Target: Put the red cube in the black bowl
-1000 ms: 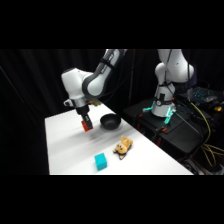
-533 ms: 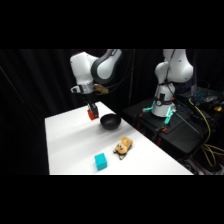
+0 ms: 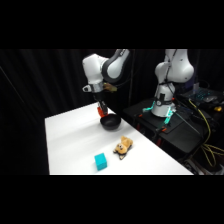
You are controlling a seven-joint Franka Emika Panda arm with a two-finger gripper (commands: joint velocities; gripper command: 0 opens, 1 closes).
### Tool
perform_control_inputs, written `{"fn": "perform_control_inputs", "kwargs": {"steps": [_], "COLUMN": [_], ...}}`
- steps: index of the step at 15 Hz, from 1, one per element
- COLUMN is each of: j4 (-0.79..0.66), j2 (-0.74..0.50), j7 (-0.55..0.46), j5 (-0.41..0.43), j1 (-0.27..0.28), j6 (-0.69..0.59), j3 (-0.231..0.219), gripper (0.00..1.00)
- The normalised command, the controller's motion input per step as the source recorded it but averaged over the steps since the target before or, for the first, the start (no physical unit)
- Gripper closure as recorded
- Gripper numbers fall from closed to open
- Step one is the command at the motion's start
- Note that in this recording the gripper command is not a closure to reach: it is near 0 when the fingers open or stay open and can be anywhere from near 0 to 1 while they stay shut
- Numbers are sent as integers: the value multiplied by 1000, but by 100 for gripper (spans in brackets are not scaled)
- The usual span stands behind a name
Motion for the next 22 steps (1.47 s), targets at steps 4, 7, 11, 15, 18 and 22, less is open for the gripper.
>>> {"fn": "perform_control_inputs", "kwargs": {"steps": [4, 7, 11, 15, 18, 22], "j4": [-333, -184, 27, 204, 228, 167], "j2": [-222, -30, 112, 134, -2, -324], "j7": [-135, -199, -207, -111, 114, 443], "j5": [32, 171, 239, 148, -49, -232], "j1": [-50, -65, -61, -64, -6, 105], "j6": [205, 175, 69, -52, -165, -412], "j3": [-81, -20, 30, 45, 12, -48], "gripper": [100, 100, 49, 0, 0, 0]}}
